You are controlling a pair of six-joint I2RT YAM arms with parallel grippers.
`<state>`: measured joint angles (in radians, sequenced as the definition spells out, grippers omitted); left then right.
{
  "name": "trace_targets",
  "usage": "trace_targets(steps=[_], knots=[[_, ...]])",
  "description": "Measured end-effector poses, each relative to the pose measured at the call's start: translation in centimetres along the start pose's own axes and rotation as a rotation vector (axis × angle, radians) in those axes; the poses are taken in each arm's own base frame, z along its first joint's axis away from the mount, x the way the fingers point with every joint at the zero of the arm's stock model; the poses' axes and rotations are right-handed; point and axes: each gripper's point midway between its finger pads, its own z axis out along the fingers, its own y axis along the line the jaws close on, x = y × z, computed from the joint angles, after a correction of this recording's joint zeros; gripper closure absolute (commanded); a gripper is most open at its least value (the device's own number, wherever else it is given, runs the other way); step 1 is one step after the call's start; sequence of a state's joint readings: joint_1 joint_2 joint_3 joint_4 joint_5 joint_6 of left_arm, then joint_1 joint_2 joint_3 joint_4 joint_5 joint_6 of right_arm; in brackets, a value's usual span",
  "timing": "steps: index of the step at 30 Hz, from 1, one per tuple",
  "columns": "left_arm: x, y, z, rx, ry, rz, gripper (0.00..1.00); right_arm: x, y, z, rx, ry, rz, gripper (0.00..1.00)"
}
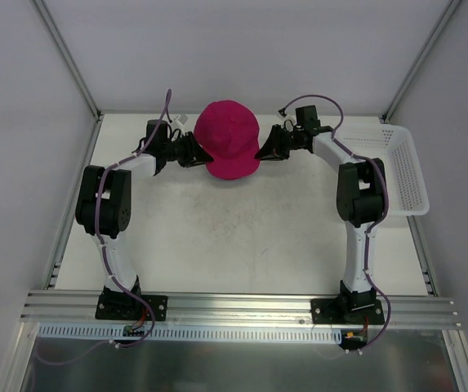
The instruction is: Stack the hats
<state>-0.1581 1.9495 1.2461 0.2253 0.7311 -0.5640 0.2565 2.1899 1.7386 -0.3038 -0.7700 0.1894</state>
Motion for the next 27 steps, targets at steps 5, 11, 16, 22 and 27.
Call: trace_targets(steps=[5, 11, 16, 22, 27], knots=[[0.1, 0.5, 0.3, -0.004, 0.0, -0.007, 1.0, 0.0, -0.5, 0.3, 0.007, 0.002, -0.002, 1.0], [0.1, 0.5, 0.4, -0.004, -0.002, -0.001, 0.94, 0.0, -0.6, 0.4, 0.009, 0.002, -0.009, 0.99], [0.1, 0.5, 0.3, -0.004, -0.002, 0.018, 0.75, 0.0, -0.6, 0.4, 0.009, 0.003, -0.02, 0.87], [1.0, 0.4, -0.3, -0.019, 0.008, 0.05, 0.38, 1.3, -0.7, 0.1, 0.04, 0.014, -0.03, 0.39], [2.3, -0.2, -2.2, -0.045, 0.016, 0.064, 0.24, 2.6, -0.4, -1.8, 0.078, 0.02, -0.04, 0.22]])
